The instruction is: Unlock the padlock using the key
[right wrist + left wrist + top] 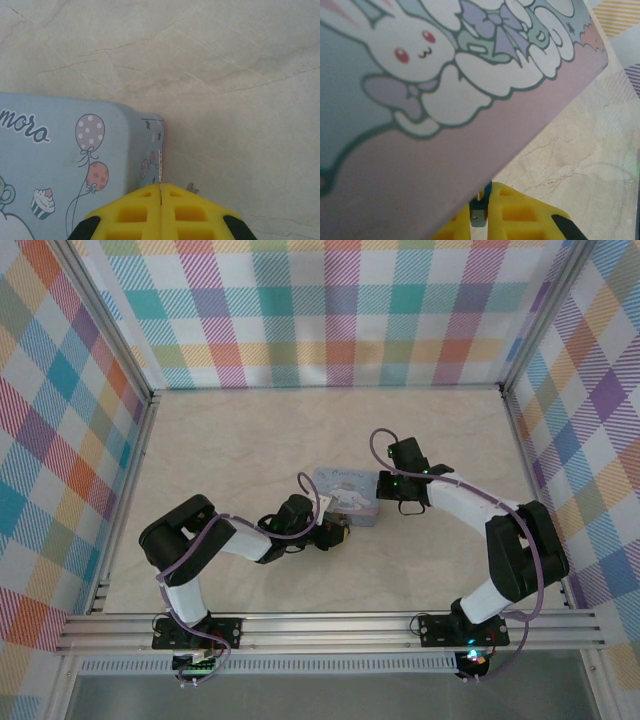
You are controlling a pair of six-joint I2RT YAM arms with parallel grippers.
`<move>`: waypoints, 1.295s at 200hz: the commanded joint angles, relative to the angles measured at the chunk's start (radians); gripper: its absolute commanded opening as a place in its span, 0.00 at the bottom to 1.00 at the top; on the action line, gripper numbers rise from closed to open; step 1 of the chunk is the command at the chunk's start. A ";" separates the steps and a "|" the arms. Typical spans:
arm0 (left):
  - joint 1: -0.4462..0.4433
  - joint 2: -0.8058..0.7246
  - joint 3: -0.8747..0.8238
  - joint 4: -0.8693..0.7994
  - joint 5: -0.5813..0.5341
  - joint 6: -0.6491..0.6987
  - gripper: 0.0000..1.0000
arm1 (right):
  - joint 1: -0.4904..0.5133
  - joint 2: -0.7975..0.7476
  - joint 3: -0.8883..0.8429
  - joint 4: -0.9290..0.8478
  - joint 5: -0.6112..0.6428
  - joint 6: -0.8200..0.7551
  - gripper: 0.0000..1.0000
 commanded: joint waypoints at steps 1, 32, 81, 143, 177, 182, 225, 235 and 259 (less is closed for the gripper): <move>0.006 -0.025 0.032 -0.032 0.035 -0.027 0.08 | 0.009 -0.027 -0.011 -0.011 -0.020 -0.001 0.00; 0.007 -0.054 0.076 -0.144 0.051 -0.086 0.02 | 0.005 -0.066 -0.017 -0.021 -0.015 -0.016 0.00; 0.007 -0.126 0.126 -0.291 0.059 -0.156 0.00 | -0.015 -0.160 -0.028 -0.061 -0.009 -0.036 0.00; 0.007 -0.146 0.224 -0.393 0.053 -0.241 0.00 | -0.037 -0.433 -0.142 -0.083 -0.120 -0.020 0.00; 0.007 -0.124 0.260 -0.387 0.064 -0.319 0.00 | -0.039 -0.624 -0.203 -0.091 -0.242 -0.029 0.00; 0.007 -0.119 0.267 -0.395 0.065 -0.329 0.00 | -0.039 -0.645 -0.209 -0.089 -0.261 -0.030 0.00; 0.009 -0.089 0.294 -0.382 0.094 -0.406 0.00 | -0.040 -0.830 -0.273 -0.070 -0.399 0.005 0.00; 0.009 -0.087 0.299 -0.385 0.100 -0.423 0.00 | -0.040 -0.859 -0.290 -0.054 -0.432 0.019 0.00; 0.016 -0.084 0.305 -0.375 0.128 -0.463 0.00 | -0.040 -0.918 -0.335 -0.014 -0.480 0.052 0.00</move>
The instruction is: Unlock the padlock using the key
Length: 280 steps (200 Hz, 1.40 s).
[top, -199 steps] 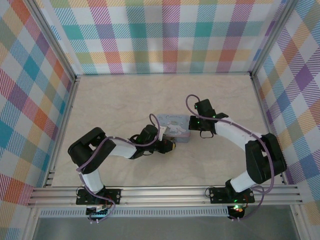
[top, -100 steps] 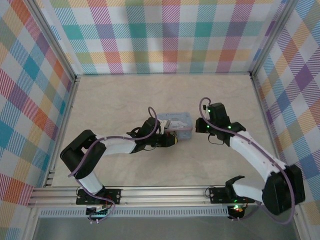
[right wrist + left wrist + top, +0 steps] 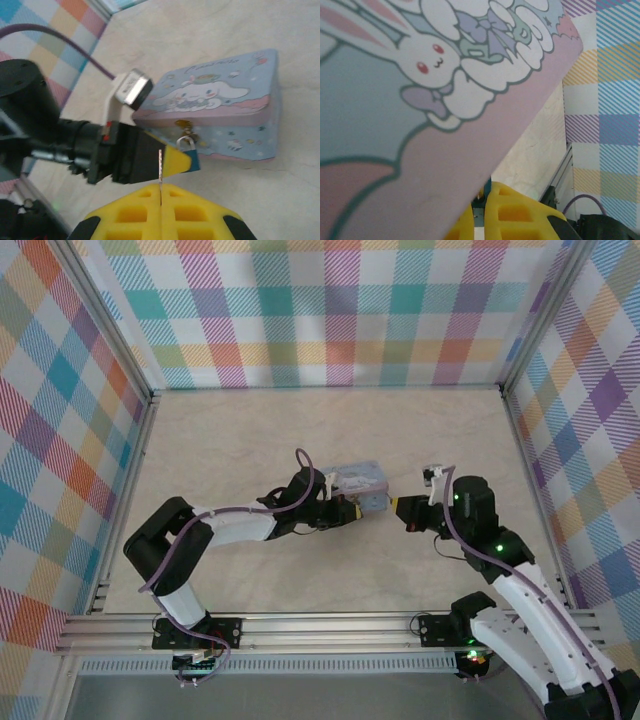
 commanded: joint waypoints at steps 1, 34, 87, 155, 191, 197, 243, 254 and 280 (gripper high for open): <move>0.014 0.009 0.037 0.025 0.052 -0.062 0.00 | -0.005 -0.049 -0.045 0.058 -0.104 0.045 0.00; 0.019 -0.004 0.044 0.002 0.058 -0.070 0.00 | -0.005 -0.126 -0.126 0.146 -0.171 0.123 0.00; 0.028 -0.020 0.039 0.019 0.068 -0.083 0.00 | -0.005 -0.208 -0.256 0.257 -0.195 0.270 0.00; 0.031 -0.017 0.033 0.033 0.072 -0.093 0.00 | -0.006 -0.255 -0.425 0.420 -0.178 0.430 0.00; 0.030 -0.014 0.034 0.036 0.078 -0.095 0.00 | -0.005 -0.225 -0.501 0.529 -0.157 0.497 0.00; 0.032 -0.015 0.033 0.036 0.078 -0.095 0.00 | -0.005 -0.215 -0.515 0.557 -0.152 0.512 0.00; 0.033 -0.008 0.032 0.045 0.084 -0.099 0.00 | -0.004 -0.148 -0.565 0.675 -0.130 0.543 0.00; 0.035 -0.006 0.032 0.049 0.087 -0.101 0.00 | -0.004 -0.134 -0.573 0.698 -0.124 0.551 0.00; 0.036 -0.003 0.033 0.060 0.090 -0.109 0.00 | -0.004 -0.087 -0.584 0.762 -0.123 0.563 0.00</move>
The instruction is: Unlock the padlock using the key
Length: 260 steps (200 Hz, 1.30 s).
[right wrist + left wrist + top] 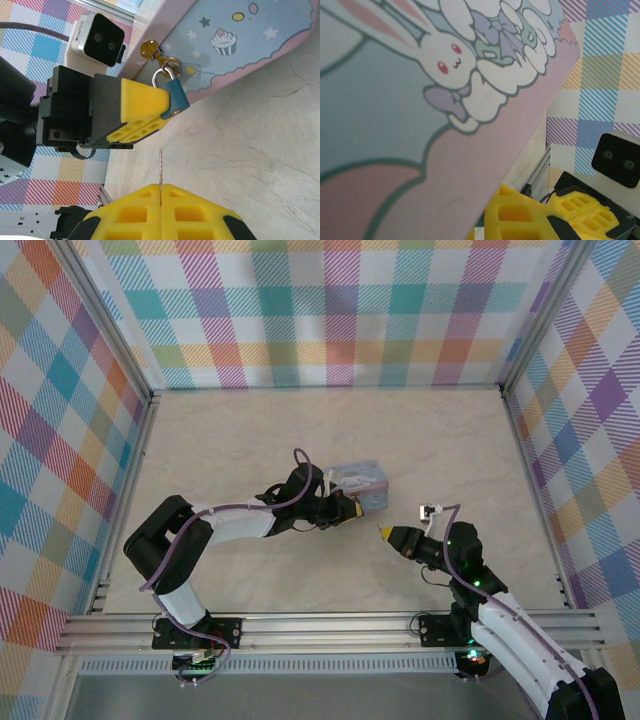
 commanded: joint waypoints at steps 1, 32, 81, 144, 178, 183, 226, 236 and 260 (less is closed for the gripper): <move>0.011 -0.007 0.017 0.060 0.026 -0.014 0.00 | -0.004 0.033 -0.015 0.133 0.009 0.029 0.00; 0.011 -0.003 0.026 0.059 0.029 -0.014 0.00 | -0.003 0.102 -0.013 0.187 0.022 0.047 0.00; 0.011 0.002 0.024 0.079 0.034 -0.028 0.00 | -0.001 0.228 0.042 0.226 0.007 0.066 0.00; 0.012 0.003 0.030 0.090 0.039 -0.035 0.00 | 0.016 0.386 0.058 0.405 -0.014 0.097 0.00; 0.013 0.006 0.031 0.105 0.040 -0.042 0.00 | 0.022 0.397 0.062 0.418 -0.012 0.102 0.00; 0.014 0.007 0.030 0.104 0.039 -0.043 0.00 | 0.022 0.399 0.064 0.418 -0.011 0.102 0.00; 0.014 0.003 0.024 0.117 0.034 -0.043 0.00 | 0.030 0.445 0.070 0.457 -0.018 0.114 0.00; 0.014 0.004 0.022 0.122 0.034 -0.045 0.00 | 0.031 0.463 0.069 0.483 -0.022 0.120 0.00; 0.014 0.004 0.018 0.132 0.032 -0.048 0.00 | 0.036 0.493 0.071 0.512 -0.020 0.125 0.00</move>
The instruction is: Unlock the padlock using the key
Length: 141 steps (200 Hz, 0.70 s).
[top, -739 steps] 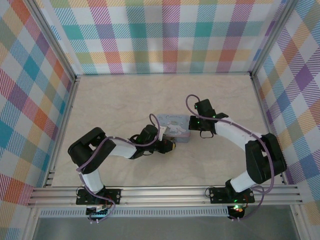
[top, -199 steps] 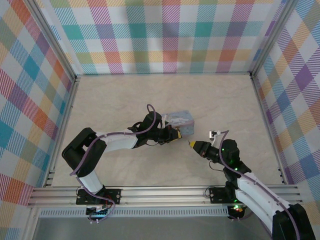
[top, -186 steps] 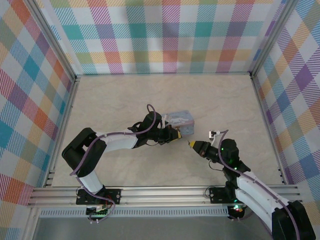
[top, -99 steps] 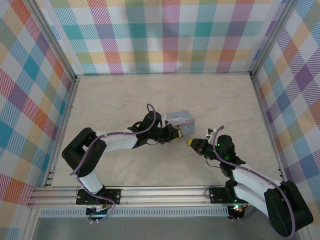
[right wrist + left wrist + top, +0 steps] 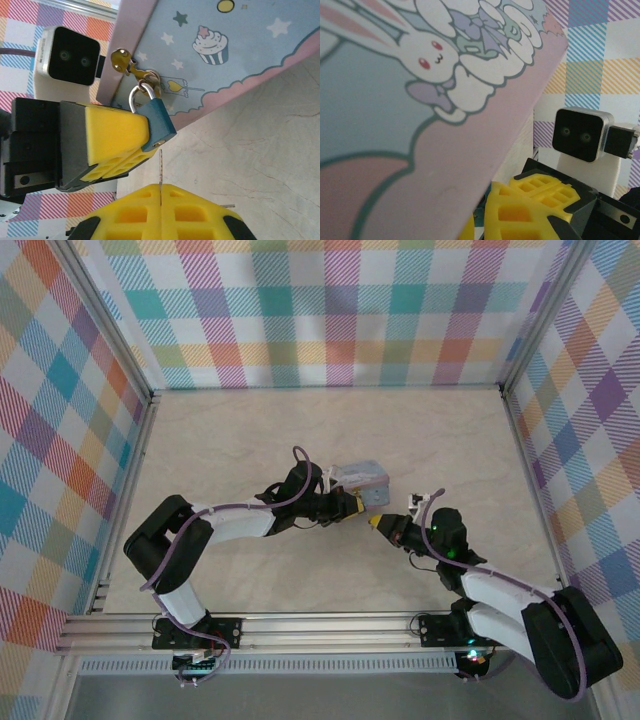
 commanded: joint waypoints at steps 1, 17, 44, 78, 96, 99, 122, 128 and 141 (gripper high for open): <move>0.008 0.001 0.017 0.072 0.021 -0.018 0.00 | 0.009 0.023 0.027 0.086 -0.016 0.013 0.00; 0.011 0.002 0.016 0.077 0.021 -0.020 0.00 | 0.010 0.023 0.024 0.091 -0.008 0.016 0.00; 0.010 0.000 0.019 0.083 0.025 -0.022 0.00 | 0.012 0.018 0.031 0.085 -0.007 0.012 0.00; 0.010 0.000 0.010 0.089 0.025 -0.024 0.00 | 0.012 0.025 0.031 0.095 -0.006 0.015 0.00; 0.010 -0.002 0.006 0.092 0.023 -0.024 0.00 | 0.013 0.024 0.030 0.107 -0.009 0.018 0.00; 0.010 -0.001 0.005 0.093 0.023 -0.026 0.00 | 0.013 0.024 0.031 0.105 -0.009 0.018 0.00; 0.010 -0.001 0.002 0.103 0.023 -0.029 0.00 | 0.015 0.026 0.035 0.103 -0.011 0.016 0.00; 0.009 0.000 0.002 0.104 0.023 -0.031 0.00 | 0.015 0.028 0.036 0.109 -0.012 0.018 0.00; 0.010 0.000 0.002 0.106 0.023 -0.031 0.00 | 0.016 0.030 0.036 0.111 -0.012 0.019 0.00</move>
